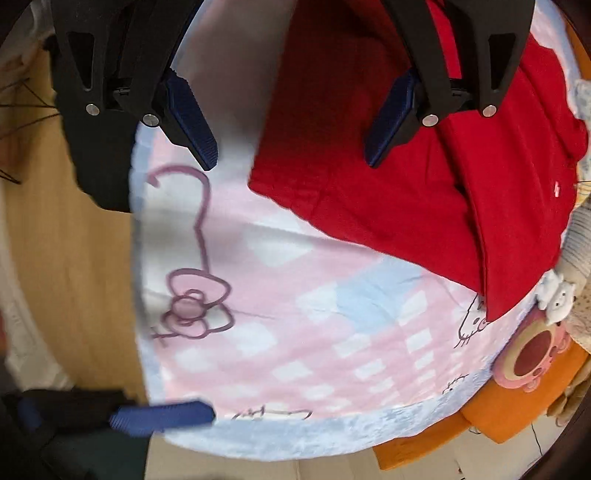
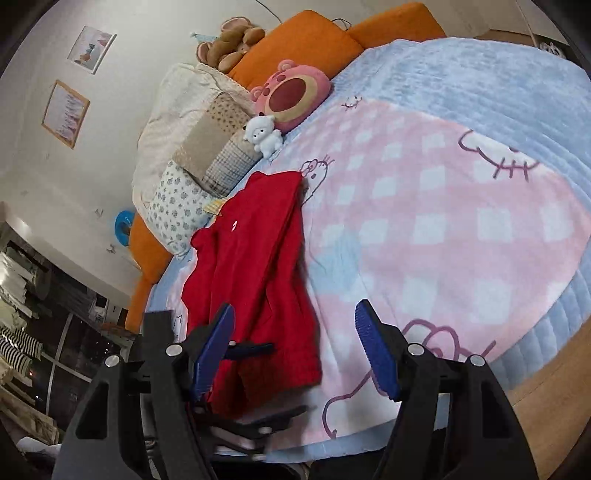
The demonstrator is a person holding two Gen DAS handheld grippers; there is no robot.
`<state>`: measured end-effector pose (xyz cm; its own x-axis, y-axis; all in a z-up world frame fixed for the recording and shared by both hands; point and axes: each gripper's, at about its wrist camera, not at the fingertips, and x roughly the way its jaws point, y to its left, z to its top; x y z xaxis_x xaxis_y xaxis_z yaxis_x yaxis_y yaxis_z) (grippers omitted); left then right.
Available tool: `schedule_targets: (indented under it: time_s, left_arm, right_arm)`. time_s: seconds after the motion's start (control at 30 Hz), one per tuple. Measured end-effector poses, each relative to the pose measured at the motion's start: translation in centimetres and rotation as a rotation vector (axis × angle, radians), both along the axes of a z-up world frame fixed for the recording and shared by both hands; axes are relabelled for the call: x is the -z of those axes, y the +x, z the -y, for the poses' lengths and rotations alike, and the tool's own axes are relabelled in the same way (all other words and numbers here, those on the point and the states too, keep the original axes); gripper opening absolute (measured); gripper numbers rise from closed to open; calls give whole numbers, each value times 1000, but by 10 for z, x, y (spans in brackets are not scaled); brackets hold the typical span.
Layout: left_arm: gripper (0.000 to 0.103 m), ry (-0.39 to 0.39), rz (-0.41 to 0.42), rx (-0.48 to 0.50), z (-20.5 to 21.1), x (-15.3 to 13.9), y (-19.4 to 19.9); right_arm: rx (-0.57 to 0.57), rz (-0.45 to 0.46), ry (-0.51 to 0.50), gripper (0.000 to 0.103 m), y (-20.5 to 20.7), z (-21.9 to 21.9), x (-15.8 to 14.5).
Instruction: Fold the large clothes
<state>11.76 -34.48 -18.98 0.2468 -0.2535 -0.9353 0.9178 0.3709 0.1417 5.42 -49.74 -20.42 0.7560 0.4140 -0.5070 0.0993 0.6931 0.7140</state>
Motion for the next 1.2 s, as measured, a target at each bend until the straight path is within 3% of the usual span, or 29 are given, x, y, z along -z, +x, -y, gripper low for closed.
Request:
schedule_targets:
  time_s: [0.07, 0.1, 0.23, 0.33, 0.43, 0.53, 0.63, 0.7, 0.8, 0.87, 0.9, 0.97, 1.0, 1.07, 1.13, 1.2]
  left_arm:
    - [85, 50, 91, -52, 15, 10, 1]
    - [93, 82, 158, -87, 17, 15, 4]
    - [94, 49, 183, -182, 17, 11, 9]
    - [83, -18, 168, -249, 3, -2, 16]
    - [64, -81, 118, -325, -9, -10, 30]
    - [64, -141, -27, -386, -19, -9, 48]
    - [68, -217, -154, -418, -29, -13, 59]
    - [76, -270, -251, -418, -37, -16, 64]
    - [81, -373, -474, -414, -53, -22, 91]
    - [81, -395, -559, -428, -57, -26, 110]
    - [85, -358, -587, -422, -53, -26, 120]
    - [85, -310, -566, -418, -43, -27, 133]
    - [85, -281, -517, -431, -38, -31, 147]
    - [86, -285, -533, -450, -31, -40, 171]
    - [90, -265, -490, -497, -21, -48, 202]
    - [91, -177, -353, -553, -4, -53, 231]
  right_arm:
    - [-12, 8, -27, 68, 5, -4, -5]
    - [-18, 9, -28, 68, 5, -5, -5]
    - [-78, 34, -55, 70, 18, -13, -14]
    - [-115, 48, -85, 71, 28, -20, -22]
    - [-152, 65, -77, 71, 40, -24, -26]
    - [-207, 71, -65, 72, 66, -25, -28]
    - [-261, 11, 40, 68, 102, -16, -11]
    - [-309, -56, 65, 68, 116, -17, 8]
    - [-417, -130, 126, 68, 121, -28, 43]
    - [-452, -180, 161, 68, 121, -35, 68]
    - [-454, -192, 201, 68, 120, -36, 78]
    - [-412, -193, 315, 66, 118, -27, 92]
    - [-418, -186, 324, 66, 117, -25, 94]
    - [-438, -159, 326, 66, 112, -26, 93]
    - [-470, -150, 297, 67, 106, -36, 89]
    - [-509, -163, 202, 67, 102, -54, 83]
